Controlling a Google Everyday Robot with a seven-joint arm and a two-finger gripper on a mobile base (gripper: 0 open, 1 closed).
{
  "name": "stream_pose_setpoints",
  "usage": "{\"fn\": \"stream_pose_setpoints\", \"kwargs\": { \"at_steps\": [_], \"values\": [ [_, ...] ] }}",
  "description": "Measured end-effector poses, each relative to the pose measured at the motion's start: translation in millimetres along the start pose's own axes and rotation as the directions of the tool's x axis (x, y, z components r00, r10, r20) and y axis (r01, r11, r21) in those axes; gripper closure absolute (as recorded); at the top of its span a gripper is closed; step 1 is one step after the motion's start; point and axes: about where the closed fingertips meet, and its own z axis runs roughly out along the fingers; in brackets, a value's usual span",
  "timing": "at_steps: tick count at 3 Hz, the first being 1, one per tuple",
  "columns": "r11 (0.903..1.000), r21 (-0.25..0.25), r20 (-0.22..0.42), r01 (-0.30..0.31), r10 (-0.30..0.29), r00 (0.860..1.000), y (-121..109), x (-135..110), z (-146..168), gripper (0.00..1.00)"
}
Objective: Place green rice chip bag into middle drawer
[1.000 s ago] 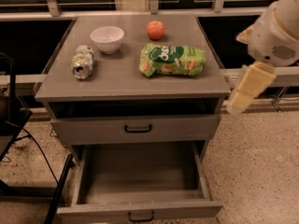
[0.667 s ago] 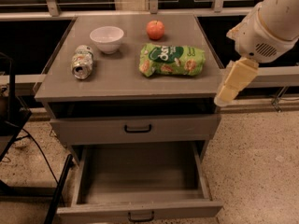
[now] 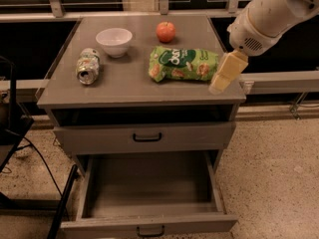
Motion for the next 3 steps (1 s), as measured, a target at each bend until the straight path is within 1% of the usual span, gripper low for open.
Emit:
{"fn": "stream_pose_setpoints", "kwargs": {
  "at_steps": [1, 2, 3],
  "values": [
    [0.9997, 0.025, -0.005, 0.007, -0.007, 1.0, -15, 7, 12, 0.0],
    [0.9992, 0.037, -0.003, 0.013, -0.013, 1.0, -29, 7, 24, 0.0],
    [0.9999, 0.014, 0.025, -0.004, 0.003, 1.0, -51, 3, 48, 0.0]
  ]
}}
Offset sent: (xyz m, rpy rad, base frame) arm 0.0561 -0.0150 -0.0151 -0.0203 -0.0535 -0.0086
